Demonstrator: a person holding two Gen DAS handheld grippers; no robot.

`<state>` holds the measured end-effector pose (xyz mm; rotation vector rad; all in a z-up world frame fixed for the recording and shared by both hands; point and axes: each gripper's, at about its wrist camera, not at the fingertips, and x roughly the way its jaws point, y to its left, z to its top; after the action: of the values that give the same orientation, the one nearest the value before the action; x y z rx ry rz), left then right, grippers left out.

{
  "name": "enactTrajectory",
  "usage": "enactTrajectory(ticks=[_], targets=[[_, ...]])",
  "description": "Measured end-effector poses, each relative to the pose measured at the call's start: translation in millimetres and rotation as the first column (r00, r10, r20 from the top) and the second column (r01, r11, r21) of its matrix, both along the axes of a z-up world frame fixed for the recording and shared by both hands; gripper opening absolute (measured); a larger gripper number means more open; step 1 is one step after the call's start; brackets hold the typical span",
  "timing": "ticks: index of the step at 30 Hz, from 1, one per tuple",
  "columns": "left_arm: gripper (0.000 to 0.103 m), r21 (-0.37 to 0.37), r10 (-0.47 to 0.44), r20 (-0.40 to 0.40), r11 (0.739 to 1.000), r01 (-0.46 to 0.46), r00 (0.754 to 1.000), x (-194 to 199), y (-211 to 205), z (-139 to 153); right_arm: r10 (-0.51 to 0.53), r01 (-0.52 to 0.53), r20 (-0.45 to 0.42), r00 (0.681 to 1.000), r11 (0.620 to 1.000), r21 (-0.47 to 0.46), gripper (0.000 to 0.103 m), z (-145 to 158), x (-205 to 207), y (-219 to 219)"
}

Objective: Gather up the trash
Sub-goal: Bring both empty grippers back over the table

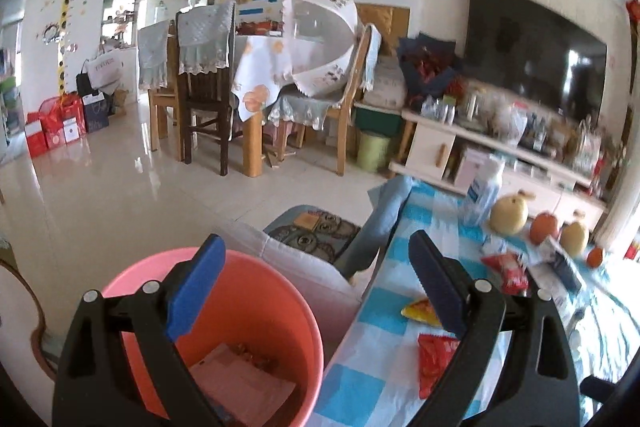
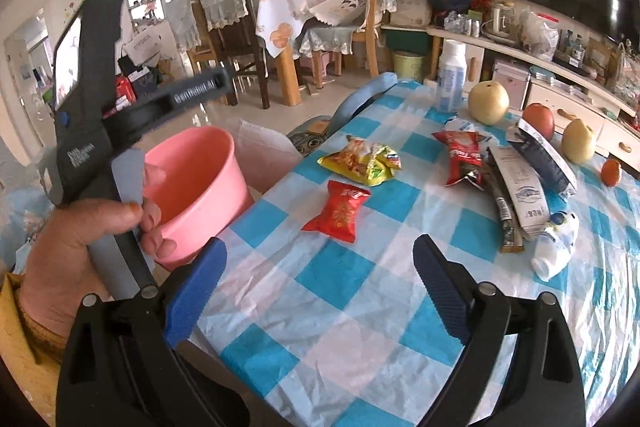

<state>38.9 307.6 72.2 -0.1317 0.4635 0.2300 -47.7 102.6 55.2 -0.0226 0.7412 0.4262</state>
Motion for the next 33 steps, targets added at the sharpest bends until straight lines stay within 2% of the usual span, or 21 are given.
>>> enactTrajectory(ticks=[3, 5, 8, 13, 26, 33], targets=[[0.093, 0.020, -0.006, -0.067, 1.000, 0.007, 0.998, 9.7, -8.8, -4.7, -0.007, 0.007, 0.015, 1.000, 1.000, -0.001, 0.094, 3.9, -2.8, -5.9], [0.093, 0.019, -0.004, -0.086, 1.000, 0.006, 0.996, 9.1, -9.6, -8.2, -0.011, 0.011, 0.024, 1.000, 1.000, -0.002, 0.094, 5.2, -6.1, -11.5], [0.093, 0.027, -0.012, -0.089, 1.000, 0.014, 0.996, 9.7, -14.7, -11.4, -0.019, 0.020, 0.043, 0.999, 1.000, -0.011, 0.094, 5.8, -11.5, -18.8], [0.093, 0.098, -0.006, -0.117, 0.995, 0.018, 0.993, 12.5, -31.8, -16.0, -0.030, 0.033, 0.069, 0.997, 0.999, -0.035, 0.094, 4.7, -17.2, -30.1], [0.093, 0.100, -0.120, -0.136, 0.986, 0.135, 0.983, 16.3, -76.9, -21.7, -0.074, 0.074, 0.080, 0.994, 0.997, 0.000, 0.094, 6.0, -24.2, -71.1], [0.093, 0.120, -0.141, -0.146, 0.980, 0.159, 0.979, 18.4, -103.5, -25.9, -0.114, 0.112, 0.074, 0.991, 0.993, 0.027, 0.094, 6.7, -22.1, -95.0]])
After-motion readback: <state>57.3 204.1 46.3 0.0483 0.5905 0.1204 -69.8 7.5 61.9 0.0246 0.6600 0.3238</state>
